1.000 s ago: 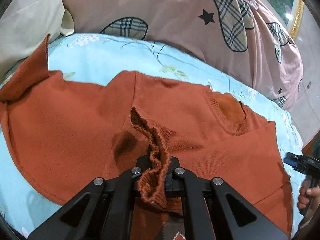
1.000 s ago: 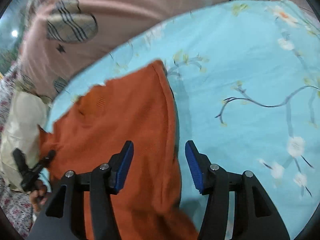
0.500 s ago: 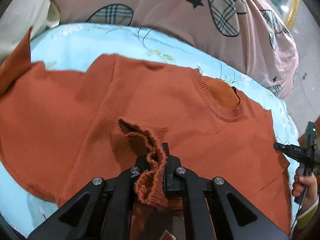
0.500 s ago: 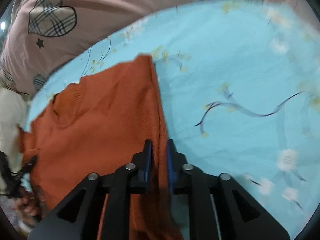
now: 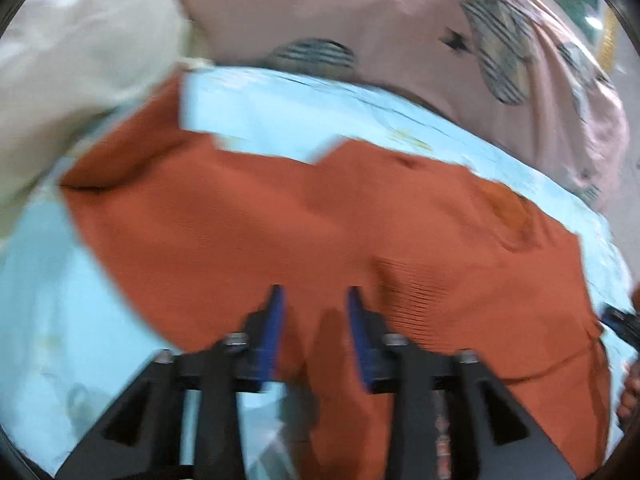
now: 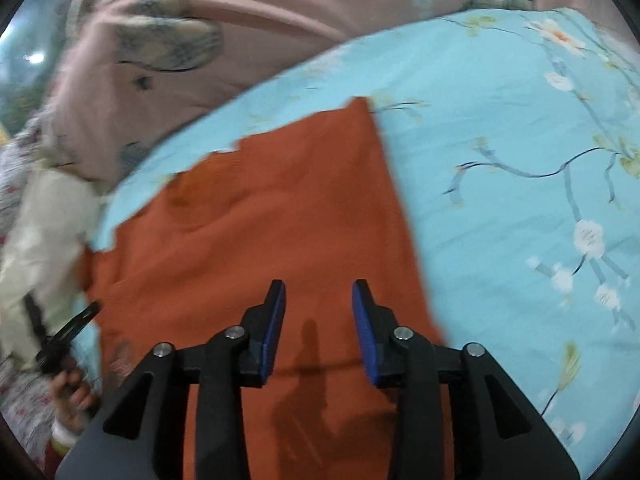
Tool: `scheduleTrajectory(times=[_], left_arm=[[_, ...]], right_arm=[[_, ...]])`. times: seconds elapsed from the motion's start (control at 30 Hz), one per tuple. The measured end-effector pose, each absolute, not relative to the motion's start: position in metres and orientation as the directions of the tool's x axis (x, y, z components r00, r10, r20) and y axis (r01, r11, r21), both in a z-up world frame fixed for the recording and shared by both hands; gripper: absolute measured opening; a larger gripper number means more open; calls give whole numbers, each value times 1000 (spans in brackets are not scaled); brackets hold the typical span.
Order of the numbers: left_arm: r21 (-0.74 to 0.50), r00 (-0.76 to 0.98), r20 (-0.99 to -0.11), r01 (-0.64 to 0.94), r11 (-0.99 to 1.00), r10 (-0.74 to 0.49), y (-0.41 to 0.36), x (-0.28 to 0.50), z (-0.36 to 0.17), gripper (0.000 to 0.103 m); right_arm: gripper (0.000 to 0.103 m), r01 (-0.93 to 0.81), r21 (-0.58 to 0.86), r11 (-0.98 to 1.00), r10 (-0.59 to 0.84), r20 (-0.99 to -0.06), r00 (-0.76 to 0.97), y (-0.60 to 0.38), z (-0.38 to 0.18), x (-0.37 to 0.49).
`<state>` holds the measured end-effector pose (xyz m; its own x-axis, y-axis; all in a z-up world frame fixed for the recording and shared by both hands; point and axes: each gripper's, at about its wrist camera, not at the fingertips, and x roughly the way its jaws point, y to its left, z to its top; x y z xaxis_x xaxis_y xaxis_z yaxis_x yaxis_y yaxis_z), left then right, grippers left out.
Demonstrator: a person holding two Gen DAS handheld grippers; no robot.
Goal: Fold small clothes
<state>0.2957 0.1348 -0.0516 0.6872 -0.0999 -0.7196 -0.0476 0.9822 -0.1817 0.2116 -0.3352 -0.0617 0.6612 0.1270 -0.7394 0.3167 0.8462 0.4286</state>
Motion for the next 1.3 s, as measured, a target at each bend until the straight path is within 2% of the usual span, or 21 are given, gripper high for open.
scheduleTrajectory(times=[0.03, 0.17, 0.27, 0.3, 0.5, 0.57, 0.6, 0.63, 0.8, 0.93, 1.17, 1.3], left_arm=[[-166, 695, -716, -81, 983, -64, 148, 296, -49, 53], [-78, 697, -715, -162, 984, 58, 180, 312, -40, 60], [-14, 692, -709, -206, 978, 135, 198, 334, -35, 74], [15, 687, -707, -221, 975, 166, 202, 341, -35, 83], [222, 628, -705, -246, 944, 329, 226, 401, -52, 84], [232, 613, -719, -232, 945, 327, 236, 418, -60, 62], [214, 608, -733, -221, 951, 306, 240, 423, -62, 24], [188, 600, -748, -218, 958, 284, 245, 427, -63, 7], [8, 672, -724, -214, 977, 153, 251, 404, -41, 6], [-119, 736, -677, -104, 987, -4, 219, 365, -16, 6], [-247, 742, -606, 169, 954, -288, 103, 321, 9, 6], [-295, 665, -624, 286, 912, -410, 30, 305, 4, 6]], right_arm=[[41, 282, 443, 851, 159, -729, 666, -326, -59, 205], [46, 210, 495, 843, 257, -714, 652, -291, -62, 198], [46, 196, 522, 830, 303, -718, 626, -269, -71, 199], [46, 196, 525, 828, 311, -721, 619, -266, -74, 194], [46, 207, 529, 823, 332, -744, 580, -249, -83, 202], [46, 205, 521, 828, 329, -748, 576, -246, -82, 205], [46, 204, 516, 832, 324, -750, 576, -246, -82, 204], [46, 202, 509, 837, 318, -752, 578, -246, -80, 203], [46, 184, 512, 839, 320, -738, 595, -242, -75, 201], [46, 169, 524, 834, 332, -724, 605, -239, -72, 197], [46, 172, 529, 831, 323, -710, 626, -244, -62, 183], [46, 198, 530, 825, 300, -706, 642, -257, -59, 173]])
